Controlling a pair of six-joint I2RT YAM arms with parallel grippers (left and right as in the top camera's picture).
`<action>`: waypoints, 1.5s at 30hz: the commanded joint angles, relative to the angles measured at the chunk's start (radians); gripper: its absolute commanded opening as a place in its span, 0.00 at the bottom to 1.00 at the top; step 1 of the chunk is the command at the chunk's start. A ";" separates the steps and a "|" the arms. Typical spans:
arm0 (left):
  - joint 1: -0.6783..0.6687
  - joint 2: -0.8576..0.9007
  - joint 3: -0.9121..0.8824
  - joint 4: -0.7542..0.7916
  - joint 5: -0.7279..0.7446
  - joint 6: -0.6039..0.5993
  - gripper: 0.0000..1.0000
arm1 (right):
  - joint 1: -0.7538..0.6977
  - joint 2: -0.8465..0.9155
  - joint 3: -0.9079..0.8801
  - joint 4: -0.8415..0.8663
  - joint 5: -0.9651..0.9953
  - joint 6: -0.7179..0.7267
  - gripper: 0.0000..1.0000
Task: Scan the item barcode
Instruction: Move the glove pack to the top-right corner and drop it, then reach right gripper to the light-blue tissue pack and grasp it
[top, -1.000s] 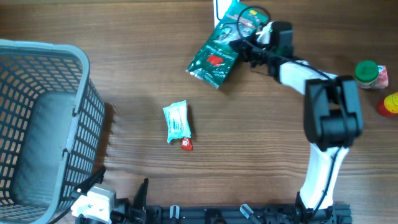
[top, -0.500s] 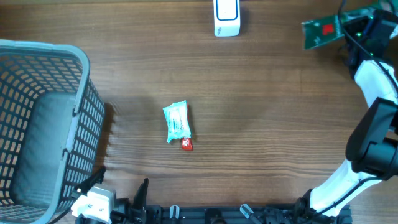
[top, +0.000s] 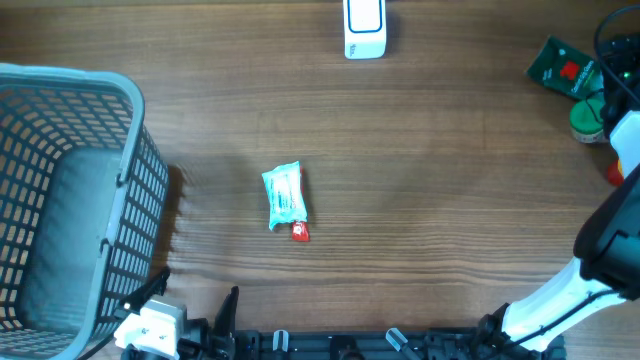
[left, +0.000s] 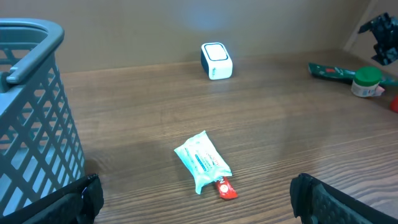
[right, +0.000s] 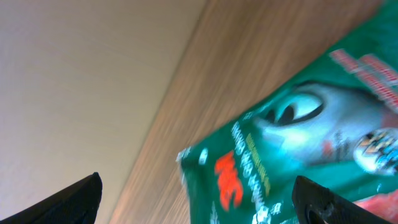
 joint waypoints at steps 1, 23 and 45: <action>-0.004 -0.007 -0.003 0.002 0.016 0.011 1.00 | 0.014 -0.166 0.013 -0.034 -0.212 -0.026 0.99; -0.004 -0.007 -0.003 0.002 0.016 0.011 1.00 | 0.999 -0.257 -0.095 -0.745 -0.455 -0.574 0.98; -0.004 -0.007 -0.003 0.002 0.016 0.011 1.00 | 1.173 0.096 -0.148 -0.328 -0.459 -0.335 0.15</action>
